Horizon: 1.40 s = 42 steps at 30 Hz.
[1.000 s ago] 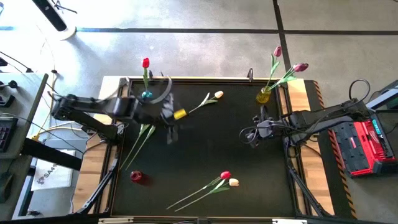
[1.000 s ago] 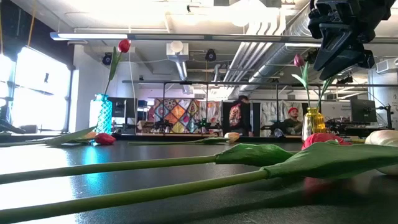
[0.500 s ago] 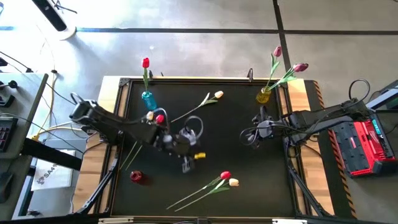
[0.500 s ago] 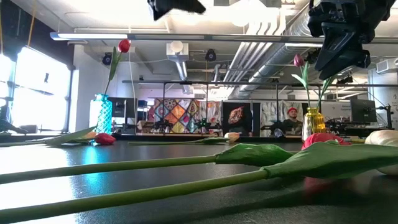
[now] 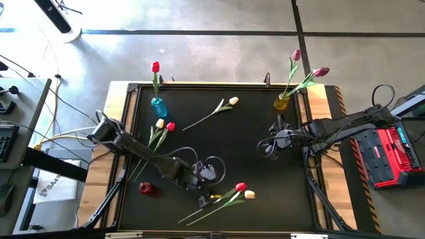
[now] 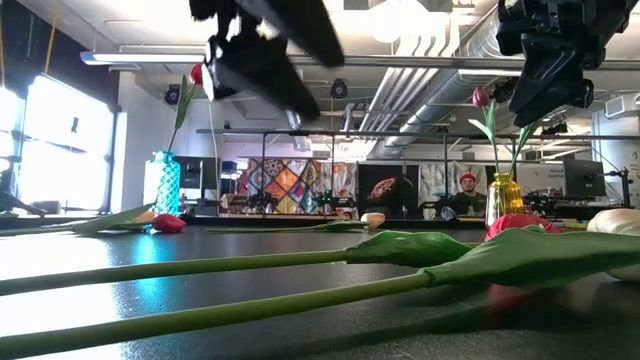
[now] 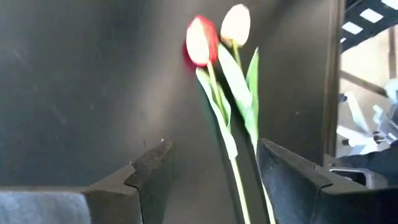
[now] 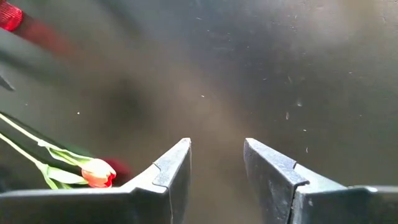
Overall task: Sort flowers into vase by color
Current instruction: Put the bottom light red flower into the blue vase
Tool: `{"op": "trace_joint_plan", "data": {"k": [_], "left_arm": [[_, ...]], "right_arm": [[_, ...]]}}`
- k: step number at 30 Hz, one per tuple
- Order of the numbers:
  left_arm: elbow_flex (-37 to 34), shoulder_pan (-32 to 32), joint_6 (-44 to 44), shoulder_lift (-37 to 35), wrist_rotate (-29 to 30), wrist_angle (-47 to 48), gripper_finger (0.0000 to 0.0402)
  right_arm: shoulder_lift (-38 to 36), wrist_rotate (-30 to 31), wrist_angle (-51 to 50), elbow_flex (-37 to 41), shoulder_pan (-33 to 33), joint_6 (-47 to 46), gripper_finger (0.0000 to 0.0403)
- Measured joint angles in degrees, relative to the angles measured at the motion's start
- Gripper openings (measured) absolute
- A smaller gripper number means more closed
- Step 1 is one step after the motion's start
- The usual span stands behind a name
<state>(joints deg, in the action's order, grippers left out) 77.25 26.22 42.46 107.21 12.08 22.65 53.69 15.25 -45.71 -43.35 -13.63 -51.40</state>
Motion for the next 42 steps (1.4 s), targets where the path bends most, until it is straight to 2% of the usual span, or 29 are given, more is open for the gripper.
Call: {"op": "trace_joint_plan", "data": {"k": [7,15,27,35,42], "left_arm": [[0.00,1.67,2.39,5.32,-0.73,-1.78,0.0211],[-0.07,2.93,2.51,11.39,-7.06,-10.86,0.0211],[0.07,2.79,3.12,13.69,-3.72,-11.26,0.0206],[0.07,3.35,-2.38,13.82,-0.85,-9.94,0.0133],[0.07,3.45,-3.13,13.84,0.09,-8.03,0.0072]], "right_arm": [[0.00,0.85,0.00,0.00,0.00,0.61,0.0138],[0.00,0.80,0.00,0.00,0.00,0.92,0.0138],[0.00,0.82,-0.02,0.00,0.00,0.52,0.0138],[0.00,0.84,-0.17,0.00,0.00,0.11,0.0138],[0.00,1.28,-0.34,0.00,0.00,0.31,0.0138]]}}
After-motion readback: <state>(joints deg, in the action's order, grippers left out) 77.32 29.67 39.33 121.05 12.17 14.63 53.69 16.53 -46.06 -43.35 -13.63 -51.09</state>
